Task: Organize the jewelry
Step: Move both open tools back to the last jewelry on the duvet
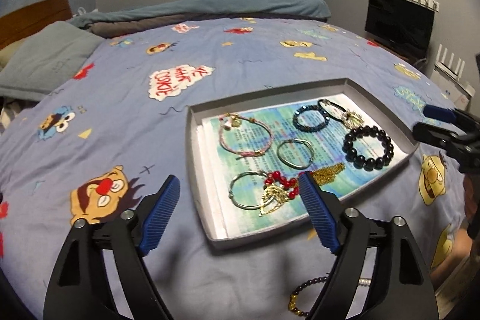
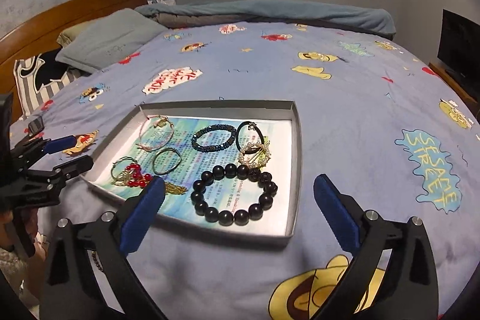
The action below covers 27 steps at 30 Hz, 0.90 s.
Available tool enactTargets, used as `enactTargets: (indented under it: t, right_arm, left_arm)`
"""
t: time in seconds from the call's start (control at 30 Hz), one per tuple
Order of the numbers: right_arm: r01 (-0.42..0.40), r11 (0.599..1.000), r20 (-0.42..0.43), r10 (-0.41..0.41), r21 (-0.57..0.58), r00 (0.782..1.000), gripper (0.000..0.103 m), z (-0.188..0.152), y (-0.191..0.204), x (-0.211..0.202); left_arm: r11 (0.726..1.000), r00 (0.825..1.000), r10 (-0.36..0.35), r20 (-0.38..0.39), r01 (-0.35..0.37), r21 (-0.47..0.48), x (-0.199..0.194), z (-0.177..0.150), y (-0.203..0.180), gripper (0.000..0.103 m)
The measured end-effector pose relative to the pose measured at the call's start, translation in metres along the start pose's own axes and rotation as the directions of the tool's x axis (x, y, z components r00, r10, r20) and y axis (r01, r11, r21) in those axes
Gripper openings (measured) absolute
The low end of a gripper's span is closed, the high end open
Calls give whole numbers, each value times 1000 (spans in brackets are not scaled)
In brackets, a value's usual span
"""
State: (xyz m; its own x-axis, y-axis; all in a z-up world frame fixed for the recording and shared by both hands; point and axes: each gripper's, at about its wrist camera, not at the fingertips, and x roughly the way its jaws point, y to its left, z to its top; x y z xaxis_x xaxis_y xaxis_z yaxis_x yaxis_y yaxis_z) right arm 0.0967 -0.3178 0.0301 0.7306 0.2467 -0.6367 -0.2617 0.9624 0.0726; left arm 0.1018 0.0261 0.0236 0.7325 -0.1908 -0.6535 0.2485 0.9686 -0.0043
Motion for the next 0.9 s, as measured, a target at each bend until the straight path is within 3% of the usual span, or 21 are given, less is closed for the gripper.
enactTargets:
  t: [0.43,0.9]
  right_arm:
    - [-3,999,51,0,52,999,98,-26,-2,-28]
    - [-55,997,-64,51,-57,997,98,-73,37,-7]
  left_arm:
    - [999,999,38,38,-37,-34,-24,-2,9,94]
    - [1000,998,24,-54,-24,-2,-28,-57,3,94]
